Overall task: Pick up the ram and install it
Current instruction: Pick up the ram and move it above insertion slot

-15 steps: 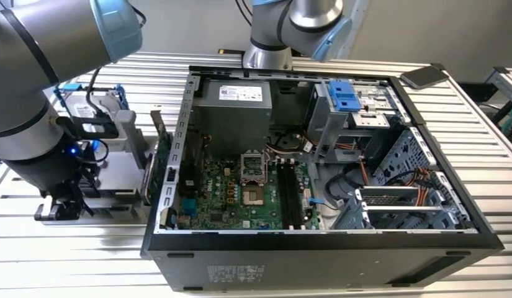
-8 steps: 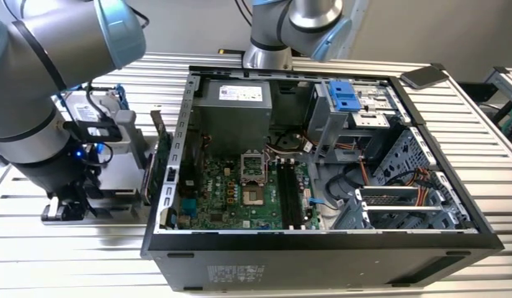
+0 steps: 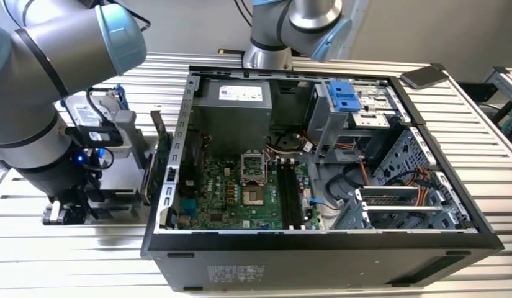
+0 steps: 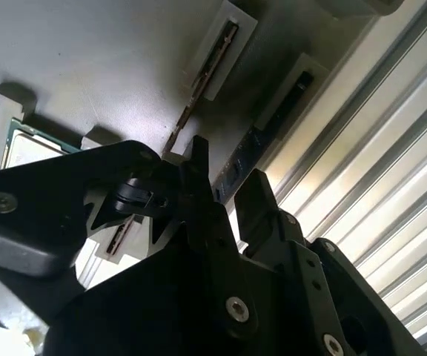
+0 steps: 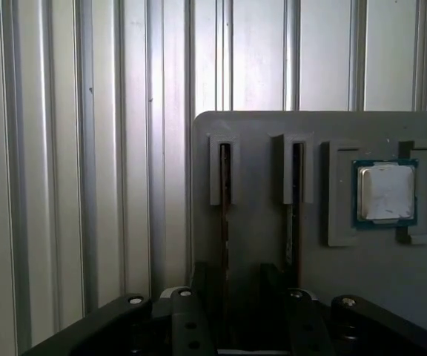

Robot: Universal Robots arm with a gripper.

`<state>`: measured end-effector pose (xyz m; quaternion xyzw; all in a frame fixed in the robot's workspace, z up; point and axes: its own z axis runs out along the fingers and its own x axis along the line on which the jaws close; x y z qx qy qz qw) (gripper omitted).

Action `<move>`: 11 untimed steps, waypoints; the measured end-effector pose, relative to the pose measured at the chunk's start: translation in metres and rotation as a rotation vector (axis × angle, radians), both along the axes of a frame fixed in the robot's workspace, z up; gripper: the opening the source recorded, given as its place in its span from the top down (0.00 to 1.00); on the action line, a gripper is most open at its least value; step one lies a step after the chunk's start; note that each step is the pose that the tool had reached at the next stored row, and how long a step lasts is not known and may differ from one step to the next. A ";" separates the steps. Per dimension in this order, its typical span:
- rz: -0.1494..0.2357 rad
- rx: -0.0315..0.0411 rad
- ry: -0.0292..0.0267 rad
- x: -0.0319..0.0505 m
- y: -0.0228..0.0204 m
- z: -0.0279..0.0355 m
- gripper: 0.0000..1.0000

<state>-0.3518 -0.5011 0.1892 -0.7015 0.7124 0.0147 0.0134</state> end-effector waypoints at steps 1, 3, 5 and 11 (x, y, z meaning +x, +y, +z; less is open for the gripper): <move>0.000 0.0000 0.0001 0.0001 -0.0001 0.0000 0.00; 0.000 -0.0001 0.0001 0.0001 -0.0001 0.0000 0.00; 0.000 -0.0001 0.0001 0.0000 -0.0001 -0.0001 0.00; 0.000 -0.0002 0.0001 0.0000 -0.0001 -0.0002 1.00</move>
